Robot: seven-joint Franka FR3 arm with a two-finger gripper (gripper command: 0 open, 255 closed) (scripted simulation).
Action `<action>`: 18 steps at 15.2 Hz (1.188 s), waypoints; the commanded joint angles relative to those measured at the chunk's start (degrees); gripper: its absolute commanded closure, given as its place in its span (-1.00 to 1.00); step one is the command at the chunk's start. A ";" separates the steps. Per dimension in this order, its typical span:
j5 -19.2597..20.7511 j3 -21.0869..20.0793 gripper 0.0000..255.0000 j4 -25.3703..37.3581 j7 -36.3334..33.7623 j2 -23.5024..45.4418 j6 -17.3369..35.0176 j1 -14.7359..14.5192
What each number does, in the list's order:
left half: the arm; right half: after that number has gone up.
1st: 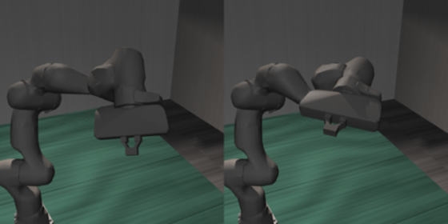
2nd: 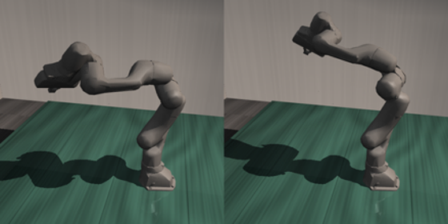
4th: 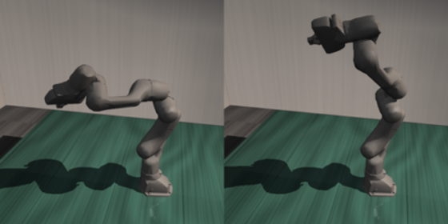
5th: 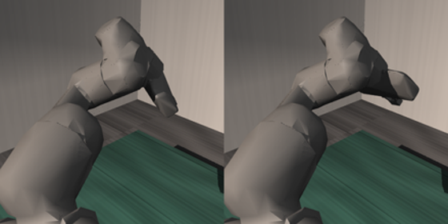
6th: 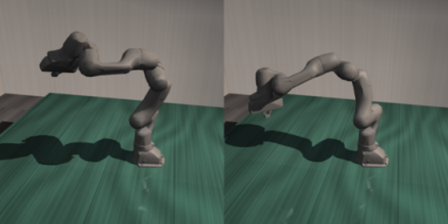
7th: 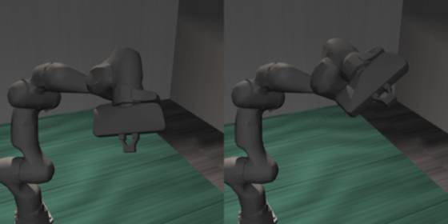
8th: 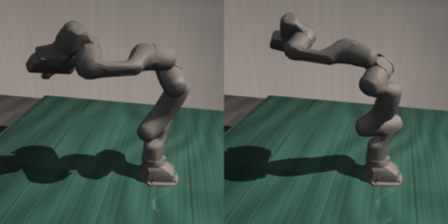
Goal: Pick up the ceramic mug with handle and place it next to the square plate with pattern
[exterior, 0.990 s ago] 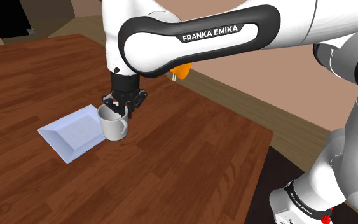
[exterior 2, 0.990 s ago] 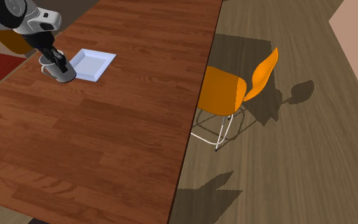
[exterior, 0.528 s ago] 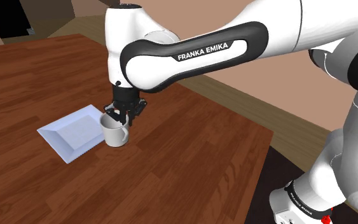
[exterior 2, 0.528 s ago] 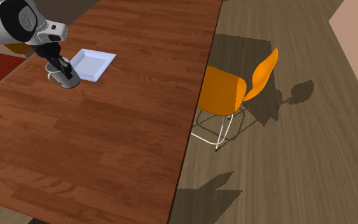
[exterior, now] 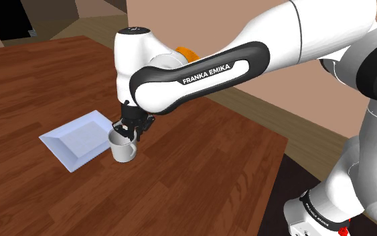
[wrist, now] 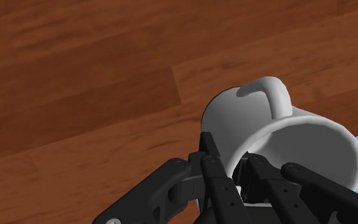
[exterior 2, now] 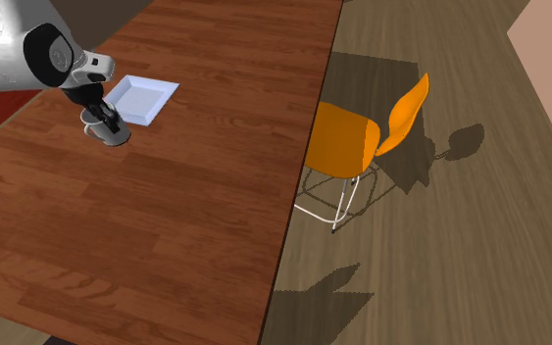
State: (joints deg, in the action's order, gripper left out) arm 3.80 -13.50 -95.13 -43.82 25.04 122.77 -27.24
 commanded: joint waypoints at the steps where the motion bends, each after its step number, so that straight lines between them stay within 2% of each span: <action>1: 0.08 0.04 1.00 -0.14 -0.04 0.33 0.52 -0.04; 7: 0.08 0.04 1.00 -0.14 -0.04 0.33 0.52 -0.04; 8: 0.08 0.04 -1.00 -0.13 -0.04 0.34 0.52 -0.04; 13: 0.09 0.04 -1.00 -0.13 -0.04 0.34 0.52 -0.04; 17: -0.72 -0.30 -1.00 2.83 0.46 -2.70 -5.41 0.36; 18: -0.72 -0.30 -1.00 2.83 0.46 -2.70 -5.41 0.36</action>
State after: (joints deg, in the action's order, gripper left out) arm 3.13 -13.78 -92.99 -43.42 22.45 118.23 -26.91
